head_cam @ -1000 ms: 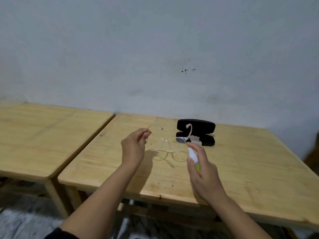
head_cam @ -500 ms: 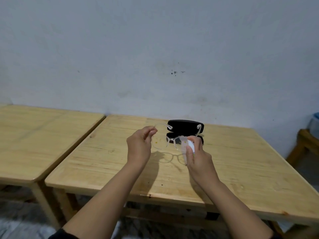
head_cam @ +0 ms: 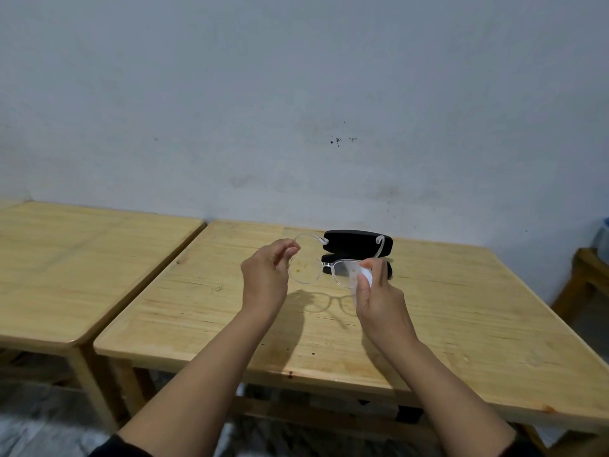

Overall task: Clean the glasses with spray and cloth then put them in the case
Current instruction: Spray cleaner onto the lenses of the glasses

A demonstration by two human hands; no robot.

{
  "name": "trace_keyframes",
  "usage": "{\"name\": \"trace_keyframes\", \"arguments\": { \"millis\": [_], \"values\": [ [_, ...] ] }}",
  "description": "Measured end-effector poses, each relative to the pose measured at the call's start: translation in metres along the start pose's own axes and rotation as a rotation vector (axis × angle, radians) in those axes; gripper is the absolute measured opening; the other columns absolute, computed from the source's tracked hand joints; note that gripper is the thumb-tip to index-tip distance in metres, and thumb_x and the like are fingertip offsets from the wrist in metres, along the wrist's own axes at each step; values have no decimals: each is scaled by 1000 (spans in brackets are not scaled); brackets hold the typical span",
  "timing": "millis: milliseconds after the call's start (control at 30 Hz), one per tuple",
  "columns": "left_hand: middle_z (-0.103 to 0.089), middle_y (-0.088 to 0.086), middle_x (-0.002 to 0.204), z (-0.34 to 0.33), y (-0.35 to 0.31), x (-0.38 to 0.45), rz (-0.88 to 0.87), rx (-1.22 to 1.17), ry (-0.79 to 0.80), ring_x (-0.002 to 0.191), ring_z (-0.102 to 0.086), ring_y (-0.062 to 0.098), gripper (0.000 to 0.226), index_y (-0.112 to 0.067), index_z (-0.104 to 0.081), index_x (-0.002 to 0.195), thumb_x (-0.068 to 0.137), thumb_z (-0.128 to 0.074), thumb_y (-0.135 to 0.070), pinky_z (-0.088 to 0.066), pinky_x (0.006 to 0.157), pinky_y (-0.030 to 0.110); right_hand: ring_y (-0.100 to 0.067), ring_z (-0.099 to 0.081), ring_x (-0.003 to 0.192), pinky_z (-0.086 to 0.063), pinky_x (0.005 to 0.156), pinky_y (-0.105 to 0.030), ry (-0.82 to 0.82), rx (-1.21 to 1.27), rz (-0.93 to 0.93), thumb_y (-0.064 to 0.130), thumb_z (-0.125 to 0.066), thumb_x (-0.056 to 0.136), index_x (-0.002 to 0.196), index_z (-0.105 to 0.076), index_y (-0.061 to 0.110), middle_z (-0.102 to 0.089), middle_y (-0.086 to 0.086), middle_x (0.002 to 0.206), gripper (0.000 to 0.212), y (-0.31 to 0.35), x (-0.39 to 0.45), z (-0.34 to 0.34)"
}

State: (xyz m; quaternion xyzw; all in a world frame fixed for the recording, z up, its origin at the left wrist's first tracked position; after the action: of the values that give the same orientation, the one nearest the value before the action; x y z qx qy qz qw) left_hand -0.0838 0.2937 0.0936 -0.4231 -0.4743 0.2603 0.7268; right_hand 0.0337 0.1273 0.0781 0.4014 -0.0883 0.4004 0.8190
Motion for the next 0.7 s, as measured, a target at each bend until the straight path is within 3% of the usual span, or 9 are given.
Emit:
{"name": "trace_keyframes", "arguments": {
  "millis": [200, 333, 467, 600, 700],
  "values": [
    [-72, 2, 89, -5, 0, 0, 2, -8, 6, 81, -66, 13, 14, -15, -71, 91, 89, -58, -11, -53, 84, 31, -27, -51, 65, -34, 57, -31, 7, 22, 50, 27, -33, 100, 131, -37, 19, -57, -11, 78, 33, 19, -4, -3],
    [-71, 1, 86, -13, -4, -3, 7, -25, 18, 82, -67, 15, 15, -16, -71, 91, 89, -57, -10, -53, 83, 32, -26, -54, 69, -40, 60, -35, 32, 27, 105, 26, -33, 100, 130, -37, 20, -51, 1, 73, 31, 40, -5, -17],
    [-71, 1, 87, -14, -7, -5, 12, -37, 18, 80, -66, 15, 16, -16, -71, 92, 89, -57, -9, -53, 83, 31, -34, -58, 73, -44, 63, -38, 59, 39, 74, 26, -32, 100, 125, -37, 14, -59, -9, 81, 27, 44, -2, -21],
    [-70, -1, 84, -12, -8, -3, 13, -42, 10, 81, -66, 15, 15, -16, -71, 91, 89, -57, -11, -54, 84, 36, -23, -51, 65, -41, 59, -35, 4, 59, 71, 27, -34, 100, 124, -38, 18, -52, 2, 74, 26, 41, -1, -17],
    [-67, -7, 76, -4, -7, 2, 26, -61, -18, 77, -66, 14, 14, -17, -71, 88, 89, -58, -12, -55, 82, 38, -14, -46, 49, -37, 48, -29, -64, 190, 22, 28, -34, 100, 123, -38, 24, -48, 4, 63, 24, 29, -6, -6]
  ]
}}
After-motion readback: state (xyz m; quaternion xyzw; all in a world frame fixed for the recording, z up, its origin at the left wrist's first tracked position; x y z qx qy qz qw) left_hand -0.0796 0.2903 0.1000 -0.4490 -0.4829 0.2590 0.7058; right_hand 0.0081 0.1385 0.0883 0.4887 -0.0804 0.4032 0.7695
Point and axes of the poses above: each hand's wrist, its own x-axis towards the middle knuckle, its own z-axis out of the back of the hand, y = z × x, the point moved 9 cm from there along x, towards the middle knuckle
